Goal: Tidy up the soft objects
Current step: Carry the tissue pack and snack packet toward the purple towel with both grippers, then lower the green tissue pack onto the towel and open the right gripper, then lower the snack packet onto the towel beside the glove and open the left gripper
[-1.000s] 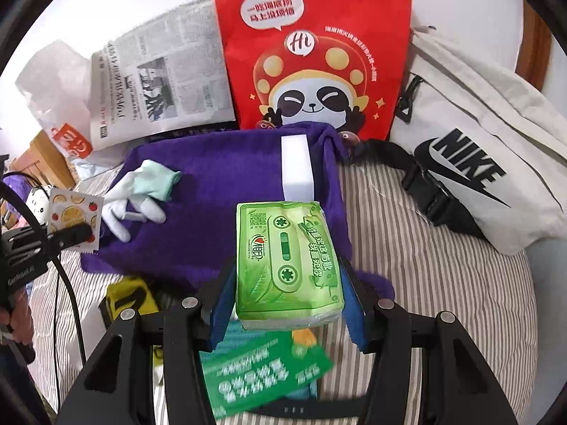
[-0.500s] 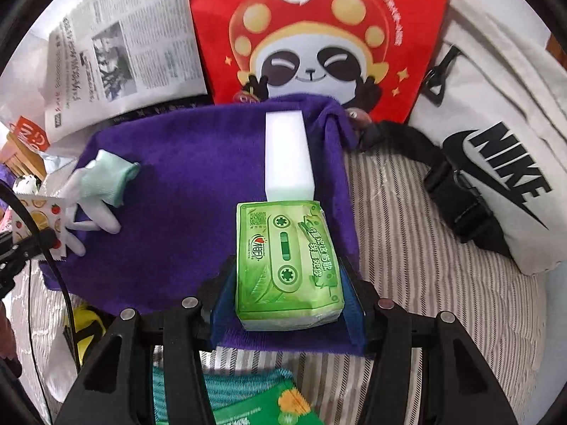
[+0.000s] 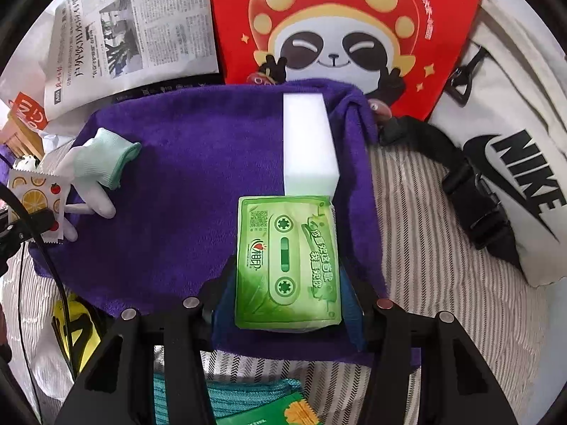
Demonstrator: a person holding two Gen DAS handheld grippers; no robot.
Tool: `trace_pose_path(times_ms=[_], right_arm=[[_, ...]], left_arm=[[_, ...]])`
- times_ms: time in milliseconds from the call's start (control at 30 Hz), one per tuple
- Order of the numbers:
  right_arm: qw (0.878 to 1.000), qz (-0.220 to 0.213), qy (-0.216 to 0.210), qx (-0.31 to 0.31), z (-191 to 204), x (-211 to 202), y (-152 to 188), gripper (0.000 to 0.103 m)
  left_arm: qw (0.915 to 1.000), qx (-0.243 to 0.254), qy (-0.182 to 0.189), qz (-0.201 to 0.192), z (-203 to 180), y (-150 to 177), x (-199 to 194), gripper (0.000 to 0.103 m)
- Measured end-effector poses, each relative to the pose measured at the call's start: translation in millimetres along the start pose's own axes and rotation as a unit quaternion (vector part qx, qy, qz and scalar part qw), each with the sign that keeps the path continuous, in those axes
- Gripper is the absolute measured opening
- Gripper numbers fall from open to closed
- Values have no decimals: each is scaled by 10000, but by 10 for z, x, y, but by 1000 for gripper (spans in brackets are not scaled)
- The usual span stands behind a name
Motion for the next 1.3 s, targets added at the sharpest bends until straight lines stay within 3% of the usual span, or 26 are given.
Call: trace_pose_path(times_ms=[433, 700, 967, 1100, 1300], right_arm=[[9999, 128, -43, -33, 59, 113, -1, 56], [9999, -100, 38, -7, 26, -177, 73, 68], [9991, -282, -147, 283, -102, -475, 113, 68], [9979, -349, -373, 402, -125, -570, 177, 68], [9972, -462, -390, 432, -139, -683, 258, 68]], left_arm=[[10000, -62, 19, 1, 28, 16, 20, 5], [9999, -107, 100, -19, 23, 46, -33, 5], [9995, -65, 211, 241, -38, 36, 192, 5], [9988, -103, 130, 454, -6, 94, 343, 5], [9980, -129, 5, 612, 29, 151, 430, 8]])
Point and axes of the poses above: each gripper's, at about its wrist camera, not at the fingertips, and x roughly the way its jaws point, z to its left, y to its underside, the point moved 4 cm from there along x, roughly the way its jaws point, and after that the axes turned 15 degrees about x, right-handed, at the moved point
